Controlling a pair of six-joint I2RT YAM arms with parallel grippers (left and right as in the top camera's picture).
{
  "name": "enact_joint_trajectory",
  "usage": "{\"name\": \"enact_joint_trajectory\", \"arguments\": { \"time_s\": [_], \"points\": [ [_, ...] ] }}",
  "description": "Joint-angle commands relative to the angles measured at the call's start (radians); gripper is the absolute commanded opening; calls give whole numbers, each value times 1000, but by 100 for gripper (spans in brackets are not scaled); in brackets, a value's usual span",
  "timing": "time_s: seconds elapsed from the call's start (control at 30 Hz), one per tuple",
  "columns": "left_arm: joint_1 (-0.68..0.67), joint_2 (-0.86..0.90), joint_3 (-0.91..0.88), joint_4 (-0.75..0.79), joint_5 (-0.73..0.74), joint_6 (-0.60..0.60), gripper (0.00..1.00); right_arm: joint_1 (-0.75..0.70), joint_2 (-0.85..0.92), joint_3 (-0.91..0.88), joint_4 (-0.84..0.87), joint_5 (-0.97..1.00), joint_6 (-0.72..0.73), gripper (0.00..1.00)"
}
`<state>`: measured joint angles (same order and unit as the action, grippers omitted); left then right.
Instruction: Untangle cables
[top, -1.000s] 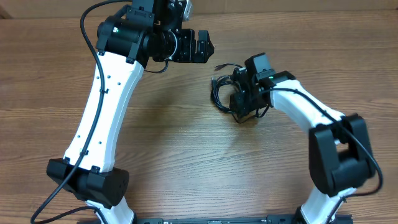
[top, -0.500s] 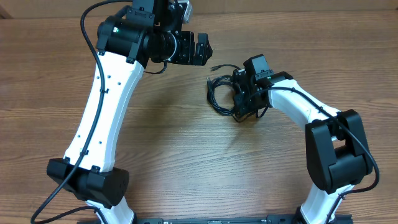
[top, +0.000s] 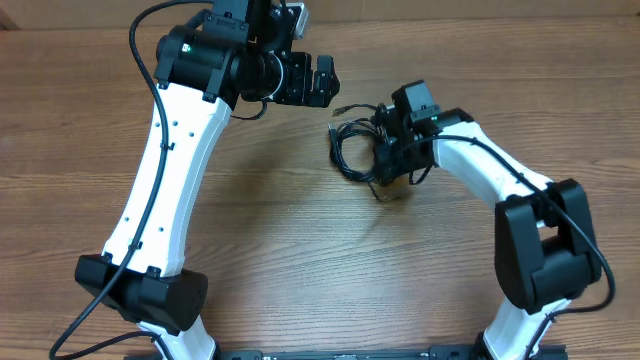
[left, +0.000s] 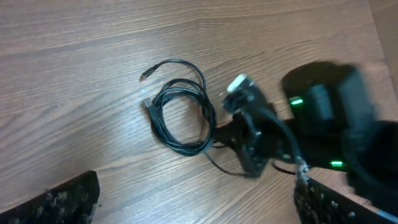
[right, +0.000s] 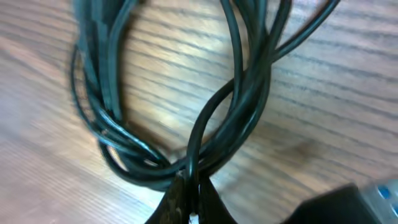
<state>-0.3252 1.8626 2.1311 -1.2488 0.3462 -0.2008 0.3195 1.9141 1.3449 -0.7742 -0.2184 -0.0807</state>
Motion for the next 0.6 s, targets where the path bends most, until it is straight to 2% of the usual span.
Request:
{"name": "enact_joint_trajectory", "arguments": {
  "time_s": [0.0, 0.13, 0.33, 0.57],
  "points": [
    [3, -19, 11, 4, -9, 68, 96, 0, -143, 113, -39, -55, 32, 4],
    [-4, -10, 11, 15, 11, 101, 100, 2, -237, 141, -73, -64, 32, 4],
    [-18, 58, 11, 60, 148, 173, 100, 2, -328, 141, -106, -64, 31, 4],
    [-18, 200, 11, 94, 450, 416, 100, 2, -397, 142, -135, -65, 28, 4]
  ]
}}
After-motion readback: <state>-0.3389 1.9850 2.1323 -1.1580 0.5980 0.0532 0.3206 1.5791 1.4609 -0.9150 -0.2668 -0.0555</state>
